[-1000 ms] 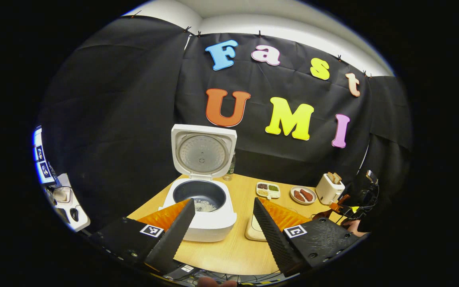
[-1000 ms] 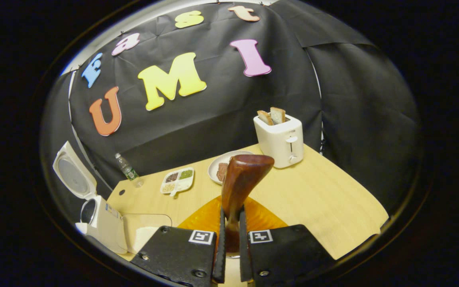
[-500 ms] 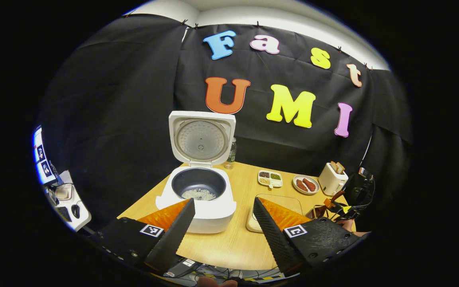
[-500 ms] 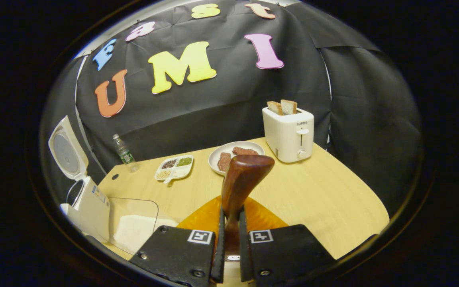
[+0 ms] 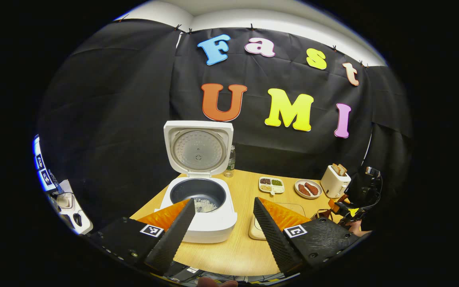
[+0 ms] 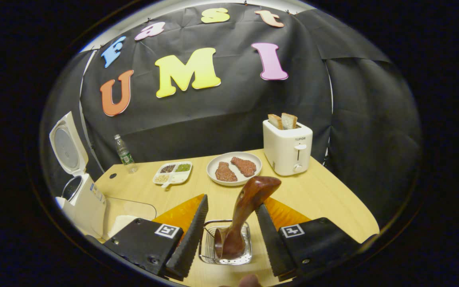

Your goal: Close the left gripper, press the button to open the rice cooker; take a wooden spoon from the chopstick holder with the right hand, scoop a spoonful of rice and pour it into the rice cooker, then put the wooden spoon back into the chopstick holder.

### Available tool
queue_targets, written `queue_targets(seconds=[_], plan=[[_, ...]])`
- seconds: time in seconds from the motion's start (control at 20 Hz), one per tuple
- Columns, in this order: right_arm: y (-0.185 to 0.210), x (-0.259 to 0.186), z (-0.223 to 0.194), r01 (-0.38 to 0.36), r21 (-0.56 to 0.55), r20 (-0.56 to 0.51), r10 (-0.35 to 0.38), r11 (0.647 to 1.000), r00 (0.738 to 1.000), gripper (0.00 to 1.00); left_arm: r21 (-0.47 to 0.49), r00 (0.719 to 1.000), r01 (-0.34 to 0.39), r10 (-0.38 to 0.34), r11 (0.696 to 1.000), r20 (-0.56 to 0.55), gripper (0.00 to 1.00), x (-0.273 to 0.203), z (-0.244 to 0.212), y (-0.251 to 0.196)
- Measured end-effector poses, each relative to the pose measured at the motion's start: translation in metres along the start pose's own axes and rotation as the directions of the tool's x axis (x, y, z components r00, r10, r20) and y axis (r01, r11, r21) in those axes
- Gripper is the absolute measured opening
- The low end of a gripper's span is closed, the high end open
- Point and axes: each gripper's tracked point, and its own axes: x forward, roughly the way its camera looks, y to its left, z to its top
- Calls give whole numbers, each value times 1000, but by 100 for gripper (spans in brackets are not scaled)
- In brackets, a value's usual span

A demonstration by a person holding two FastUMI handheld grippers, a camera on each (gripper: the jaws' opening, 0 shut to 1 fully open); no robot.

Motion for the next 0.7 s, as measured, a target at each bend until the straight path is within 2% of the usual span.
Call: queue_targets(seconds=[0.3,0.5,0.7], plan=[[-19,-26,41,51,-15,73,-49,999,996,81,17,997,-1,0,1000,75,94,15,25,3],[-17,-50,71,38,-19,123,-35,999,992,90,36,991,-9,4,999,131,94,32,50,11],[-7,-81,106,21,-35,183,-14,999,983,92,78,973,-25,6,997,231,94,57,107,21]])
